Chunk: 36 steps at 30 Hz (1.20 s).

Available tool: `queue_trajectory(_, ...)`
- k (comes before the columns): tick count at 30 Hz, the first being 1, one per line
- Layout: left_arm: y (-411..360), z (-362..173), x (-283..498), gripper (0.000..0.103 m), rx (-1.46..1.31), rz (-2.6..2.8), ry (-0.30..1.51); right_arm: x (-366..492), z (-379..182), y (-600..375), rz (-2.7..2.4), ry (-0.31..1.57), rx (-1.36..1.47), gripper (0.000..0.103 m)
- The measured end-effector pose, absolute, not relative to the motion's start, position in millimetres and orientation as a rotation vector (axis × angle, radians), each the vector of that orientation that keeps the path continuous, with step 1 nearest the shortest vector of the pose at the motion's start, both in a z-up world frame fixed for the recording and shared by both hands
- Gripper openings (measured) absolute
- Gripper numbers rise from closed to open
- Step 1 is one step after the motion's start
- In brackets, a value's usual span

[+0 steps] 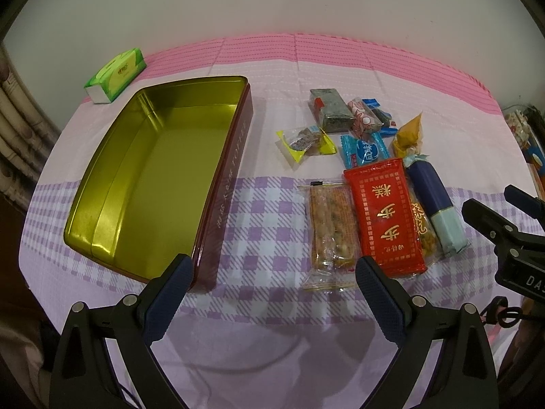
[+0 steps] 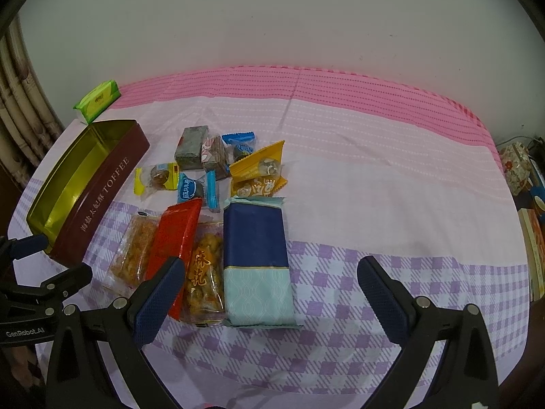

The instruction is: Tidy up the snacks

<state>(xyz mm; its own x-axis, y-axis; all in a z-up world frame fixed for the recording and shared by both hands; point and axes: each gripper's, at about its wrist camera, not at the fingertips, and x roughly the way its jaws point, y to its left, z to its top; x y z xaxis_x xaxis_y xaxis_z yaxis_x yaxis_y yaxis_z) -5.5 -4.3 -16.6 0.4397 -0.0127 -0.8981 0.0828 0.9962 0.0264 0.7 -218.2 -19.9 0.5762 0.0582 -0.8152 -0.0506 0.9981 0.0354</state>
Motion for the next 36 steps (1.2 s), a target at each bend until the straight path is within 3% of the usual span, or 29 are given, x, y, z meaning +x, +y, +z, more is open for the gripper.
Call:
queue_trajectory(9, -5.8, -19.7, -1.2, 0.096, 0.078, -0.070, 1.111, 4.2, -27.5, -222.0, 0.062, 0.969, 0.021, 0.100)
queue_trajectory(21, -5.1, -25.3, 5.8, 0.096, 0.079, -0.092, 1.111, 32.5, -52.3, -225.9, 0.095, 1.066, 0.073, 0.086)
queue_trajectory(26, -5.9, -28.2, 8.0, 0.096, 0.083, -0.099, 1.117, 44.2, -63.9, -219.2, 0.127, 1.107, 0.070, 0.075)
queue_trajectory(28, -6.5, -28.6, 8.9, 0.096, 0.084, -0.101, 1.118, 46.0, -67.7, -218.6, 0.135, 1.113, 0.074, 0.064)
queue_trajectory(32, -8.7, -29.7, 10.2, 0.096, 0.090, -0.108, 1.117, 46.6, -73.8, -220.1, 0.143, 1.125, 0.077, 0.059)
queue_trajectory(36, -12.6, -29.9, 11.7, 0.096, 0.094, -0.124, 1.116, 44.8, -73.7, -221.7, 0.133, 1.121, 0.046, 0.048)
